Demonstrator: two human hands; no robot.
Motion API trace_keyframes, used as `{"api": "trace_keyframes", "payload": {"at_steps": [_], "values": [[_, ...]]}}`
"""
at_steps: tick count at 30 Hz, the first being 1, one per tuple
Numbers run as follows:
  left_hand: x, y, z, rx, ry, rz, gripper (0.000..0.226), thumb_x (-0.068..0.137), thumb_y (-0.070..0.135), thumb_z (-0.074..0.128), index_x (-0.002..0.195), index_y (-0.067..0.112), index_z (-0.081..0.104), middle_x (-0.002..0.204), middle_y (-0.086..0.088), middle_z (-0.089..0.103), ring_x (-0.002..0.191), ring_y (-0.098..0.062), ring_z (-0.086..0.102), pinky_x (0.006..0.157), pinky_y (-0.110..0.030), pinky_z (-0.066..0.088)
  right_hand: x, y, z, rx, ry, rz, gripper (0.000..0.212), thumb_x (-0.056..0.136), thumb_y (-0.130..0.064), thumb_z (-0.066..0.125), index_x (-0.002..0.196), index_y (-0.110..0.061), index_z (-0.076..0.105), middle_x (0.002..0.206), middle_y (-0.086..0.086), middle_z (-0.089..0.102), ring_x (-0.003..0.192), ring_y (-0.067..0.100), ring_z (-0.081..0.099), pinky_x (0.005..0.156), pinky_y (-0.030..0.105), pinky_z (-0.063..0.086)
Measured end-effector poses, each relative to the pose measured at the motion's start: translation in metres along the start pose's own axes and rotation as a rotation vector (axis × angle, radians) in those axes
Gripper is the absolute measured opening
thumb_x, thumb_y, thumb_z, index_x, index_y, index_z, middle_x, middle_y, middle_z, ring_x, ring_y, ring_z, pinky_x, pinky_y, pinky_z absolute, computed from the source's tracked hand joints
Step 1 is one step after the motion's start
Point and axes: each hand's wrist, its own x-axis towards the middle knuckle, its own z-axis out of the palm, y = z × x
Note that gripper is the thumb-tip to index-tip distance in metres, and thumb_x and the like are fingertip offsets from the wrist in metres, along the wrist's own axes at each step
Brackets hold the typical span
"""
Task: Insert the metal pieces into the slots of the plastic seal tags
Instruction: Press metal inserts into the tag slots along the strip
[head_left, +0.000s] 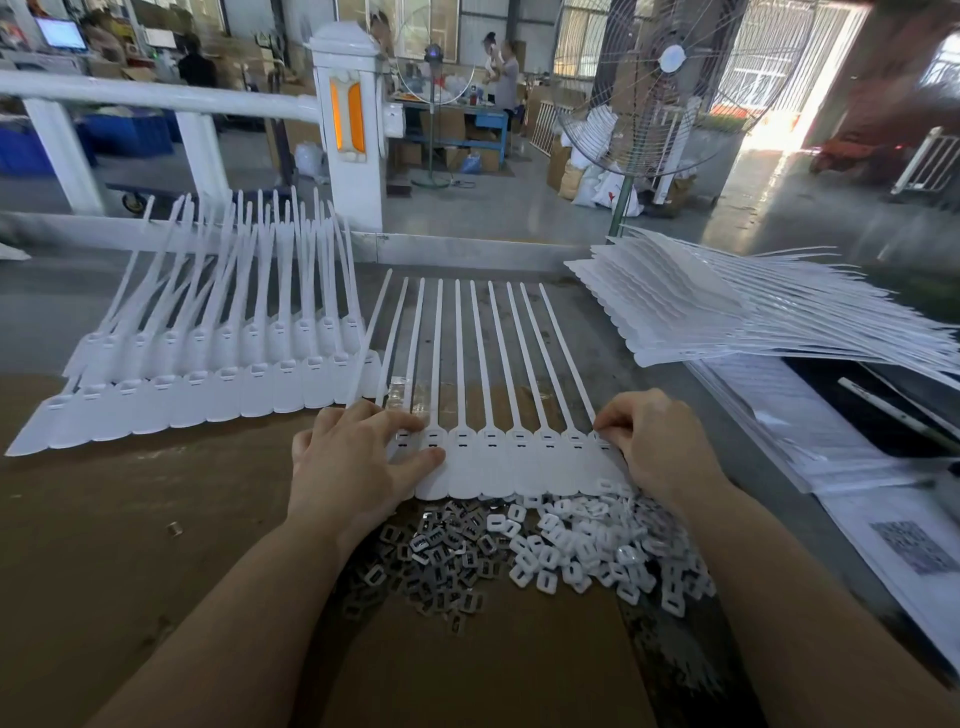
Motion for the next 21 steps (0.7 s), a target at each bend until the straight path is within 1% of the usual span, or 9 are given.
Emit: {"api": "trace_keyframes", "payload": {"at_steps": [4, 6, 10, 13, 18, 21], "values": [[0.0001, 0.0005, -0.0004, -0.001, -0.006, -0.002, 0.045, 0.076, 0.065, 0.053, 0.117, 0.045, 0.057, 0.116, 0.015, 0.049, 0.121, -0.014, 0.031, 0.1, -0.039, 0.019, -0.0013, 0.0006, -0.0015, -0.013, -0.016, -0.004, 0.019, 0.09, -0.006, 0.057, 0.096, -0.012, 0.074, 0.097, 0.003, 0.072, 0.087, 0.018, 0.064, 0.081, 0.024, 0.046], [0.0, 0.0006, -0.0006, -0.002, -0.006, -0.004, 0.045, 0.076, 0.065, 0.054, 0.117, 0.045, 0.058, 0.118, 0.014, 0.05, 0.122, -0.014, 0.031, 0.101, -0.04, 0.02, -0.0015, 0.0018, -0.0019, -0.015, -0.025, 0.011, 0.021, 0.091, -0.005, 0.055, 0.097, -0.013, 0.074, 0.098, 0.003, 0.072, 0.087, 0.019, 0.063, 0.083, 0.026, 0.048], [-0.0004, 0.0006, -0.0009, -0.006, -0.008, -0.008, 0.044, 0.077, 0.064, 0.055, 0.117, 0.044, 0.058, 0.118, 0.014, 0.05, 0.123, -0.015, 0.031, 0.102, -0.041, 0.019, -0.0031, 0.004, -0.0014, -0.014, -0.022, 0.034, 0.024, 0.091, -0.003, 0.053, 0.097, -0.014, 0.074, 0.097, 0.004, 0.072, 0.08, 0.017, 0.061, 0.076, 0.023, 0.045], [-0.0004, 0.0008, -0.001, -0.007, -0.01, -0.011, 0.044, 0.077, 0.064, 0.054, 0.117, 0.044, 0.057, 0.116, 0.014, 0.05, 0.123, -0.014, 0.031, 0.102, -0.04, 0.019, -0.0037, 0.005, 0.0, -0.002, -0.02, 0.047, 0.024, 0.09, -0.003, 0.053, 0.096, -0.013, 0.074, 0.097, 0.005, 0.072, 0.086, 0.021, 0.063, 0.079, 0.025, 0.047], [-0.0003, 0.0009, -0.0009, -0.001, -0.007, -0.007, 0.044, 0.078, 0.064, 0.055, 0.117, 0.045, 0.057, 0.118, 0.015, 0.05, 0.122, -0.014, 0.031, 0.102, -0.04, 0.02, -0.0022, 0.007, 0.0017, 0.014, -0.031, 0.069, 0.025, 0.089, 0.0, 0.053, 0.094, -0.012, 0.075, 0.1, 0.004, 0.071, 0.088, 0.02, 0.062, 0.08, 0.023, 0.044], [-0.0004, 0.0006, -0.0006, -0.002, -0.003, -0.004, 0.043, 0.077, 0.064, 0.055, 0.116, 0.045, 0.058, 0.118, 0.015, 0.05, 0.122, -0.015, 0.032, 0.102, -0.041, 0.02, -0.0015, 0.0085, 0.0024, 0.002, -0.063, 0.053, 0.026, 0.087, 0.002, 0.054, 0.097, -0.013, 0.074, 0.104, 0.004, 0.07, 0.096, 0.02, 0.061, 0.086, 0.027, 0.045]]}}
